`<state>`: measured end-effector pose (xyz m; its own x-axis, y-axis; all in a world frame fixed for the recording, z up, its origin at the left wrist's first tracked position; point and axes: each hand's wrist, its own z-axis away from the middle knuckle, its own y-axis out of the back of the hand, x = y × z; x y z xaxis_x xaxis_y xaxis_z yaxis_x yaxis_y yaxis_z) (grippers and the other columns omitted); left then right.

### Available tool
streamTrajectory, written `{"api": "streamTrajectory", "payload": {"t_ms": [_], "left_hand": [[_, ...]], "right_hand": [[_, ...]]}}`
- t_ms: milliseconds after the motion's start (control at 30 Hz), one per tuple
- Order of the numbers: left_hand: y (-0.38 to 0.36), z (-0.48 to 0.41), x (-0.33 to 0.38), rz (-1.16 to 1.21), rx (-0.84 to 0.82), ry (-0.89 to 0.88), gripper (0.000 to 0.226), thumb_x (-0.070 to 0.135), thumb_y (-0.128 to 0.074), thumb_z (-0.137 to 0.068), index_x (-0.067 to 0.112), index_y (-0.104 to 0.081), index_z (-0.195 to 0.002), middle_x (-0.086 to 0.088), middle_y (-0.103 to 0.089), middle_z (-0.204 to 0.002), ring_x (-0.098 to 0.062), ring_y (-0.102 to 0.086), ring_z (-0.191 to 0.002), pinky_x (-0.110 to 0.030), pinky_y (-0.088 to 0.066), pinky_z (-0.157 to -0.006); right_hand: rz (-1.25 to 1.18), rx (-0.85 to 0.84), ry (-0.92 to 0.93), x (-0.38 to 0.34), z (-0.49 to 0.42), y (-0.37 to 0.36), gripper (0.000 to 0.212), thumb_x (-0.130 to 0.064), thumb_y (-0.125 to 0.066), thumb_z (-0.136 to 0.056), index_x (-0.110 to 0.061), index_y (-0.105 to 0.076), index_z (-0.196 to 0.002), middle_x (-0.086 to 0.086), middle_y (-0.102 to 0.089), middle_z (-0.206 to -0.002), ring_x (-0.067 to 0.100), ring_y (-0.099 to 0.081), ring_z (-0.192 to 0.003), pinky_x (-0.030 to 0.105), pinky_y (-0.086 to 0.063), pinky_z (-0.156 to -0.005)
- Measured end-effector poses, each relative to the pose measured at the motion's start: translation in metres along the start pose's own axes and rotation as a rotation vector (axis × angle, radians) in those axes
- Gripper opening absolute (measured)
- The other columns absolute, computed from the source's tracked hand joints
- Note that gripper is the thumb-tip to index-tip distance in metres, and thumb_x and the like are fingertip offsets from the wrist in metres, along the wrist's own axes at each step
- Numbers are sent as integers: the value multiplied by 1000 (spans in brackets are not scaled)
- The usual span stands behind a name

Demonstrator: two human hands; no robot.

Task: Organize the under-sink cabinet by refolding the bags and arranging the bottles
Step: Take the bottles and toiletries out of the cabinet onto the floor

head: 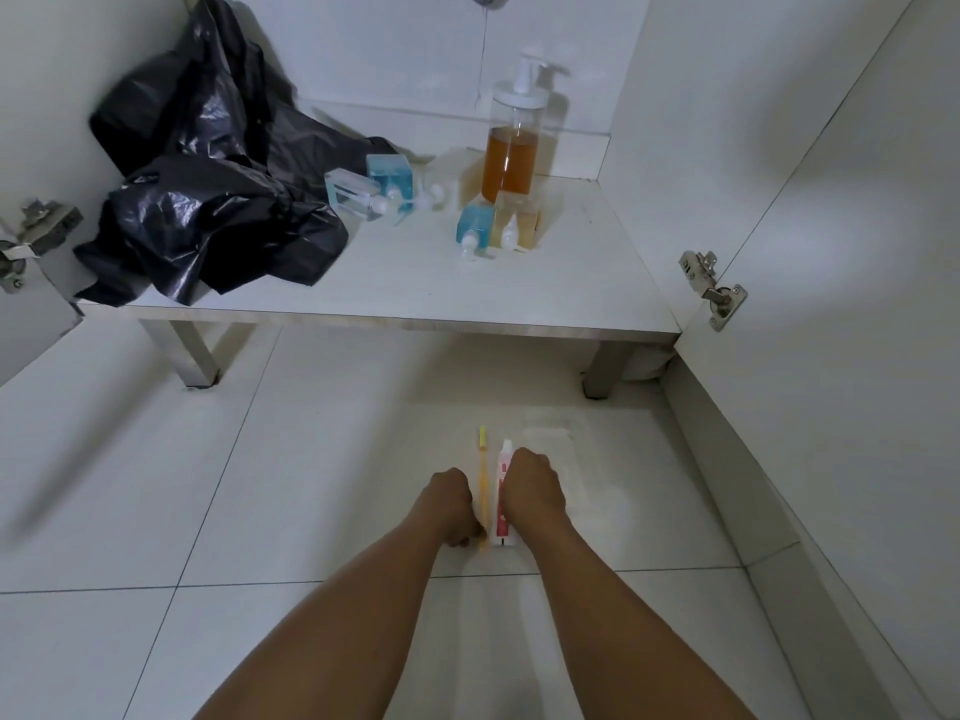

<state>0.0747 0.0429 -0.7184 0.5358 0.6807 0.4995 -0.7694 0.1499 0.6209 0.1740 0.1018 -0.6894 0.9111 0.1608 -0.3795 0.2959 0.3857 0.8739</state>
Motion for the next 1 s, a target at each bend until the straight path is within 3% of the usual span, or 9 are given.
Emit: {"api": "streamTrajectory", "payload": {"t_ms": [67,167,333,467,567,700,833,900,1000], "left_hand": [[8,4,0,-88,123,-59,41,21,-81,-83,7,-61,-115,-9,-67,-100,-25,-72,-91,-34,-59,-81],[29,16,7,-238,409,-189,30,38,-69,-90,16,-67,-111,-3,-68,-108,-21,-66,-95,-30,-50,-77],[105,31,45,-260,703,-353,25,43,-59,-94,20,-70,-94,-2,-71,-91,-24,-66,-83,-31,-50,-74],[174,23,91,-268,901,-412,33,51,-55,-94,21,-67,-102,-3,-70,-95,-26,-65,-88,-30,-44,-71],[205,-7,123,-237,903,-392,42,51,-61,-93,21,-60,-122,-1,-65,-113,-20,-62,-96,-32,-52,-78],[223,-52,138,-80,773,-319,56,40,-68,-91,25,-47,-141,-4,-52,-132,-24,-59,-110,-35,-51,-90],[223,-83,133,-292,744,-357,55,40,-55,-100,29,-39,-151,-9,-48,-143,-28,-48,-125,-40,-43,-103],[223,-93,130,-386,755,-369,51,42,-44,-104,30,-36,-152,-11,-51,-142,-31,-44,-127,-43,-38,-105],[223,-100,127,-443,809,-396,49,44,-41,-104,27,-38,-150,-12,-57,-134,-32,-45,-122,-43,-38,-100]], "right_hand": [[-51,57,-53,-3,-3,13,13,-9,-47,-102,-7,-59,-108,12,-64,-110,23,-64,-92,29,-51,-74],[-199,173,-64,-11,-9,42,17,-1,-56,-97,-8,-60,-112,10,-64,-107,18,-57,-81,28,-48,-68],[-310,378,173,-50,-35,108,16,1,-49,-91,-5,-59,-102,7,-58,-94,24,-59,-87,31,-46,-68],[-427,458,289,-90,-71,155,25,-6,-57,-93,-5,-60,-118,10,-63,-112,22,-62,-98,24,-47,-77],[-438,474,321,-119,-111,164,37,-13,-63,-95,-10,-54,-130,8,-61,-123,23,-61,-111,24,-50,-89],[-310,445,309,-143,-166,161,63,-24,-63,-94,-30,-31,-148,10,-44,-133,31,-53,-117,43,-52,-98],[-278,374,318,-154,-198,165,71,-40,-51,-101,-40,-7,-156,15,-37,-141,36,-53,-122,47,-50,-102],[-253,357,328,-157,-208,167,64,-44,-44,-103,-40,-10,-156,15,-39,-142,35,-52,-123,46,-49,-102],[-211,326,340,-161,-218,167,47,-42,-42,-102,-33,-33,-147,16,-42,-136,35,-53,-119,43,-45,-97]]}}
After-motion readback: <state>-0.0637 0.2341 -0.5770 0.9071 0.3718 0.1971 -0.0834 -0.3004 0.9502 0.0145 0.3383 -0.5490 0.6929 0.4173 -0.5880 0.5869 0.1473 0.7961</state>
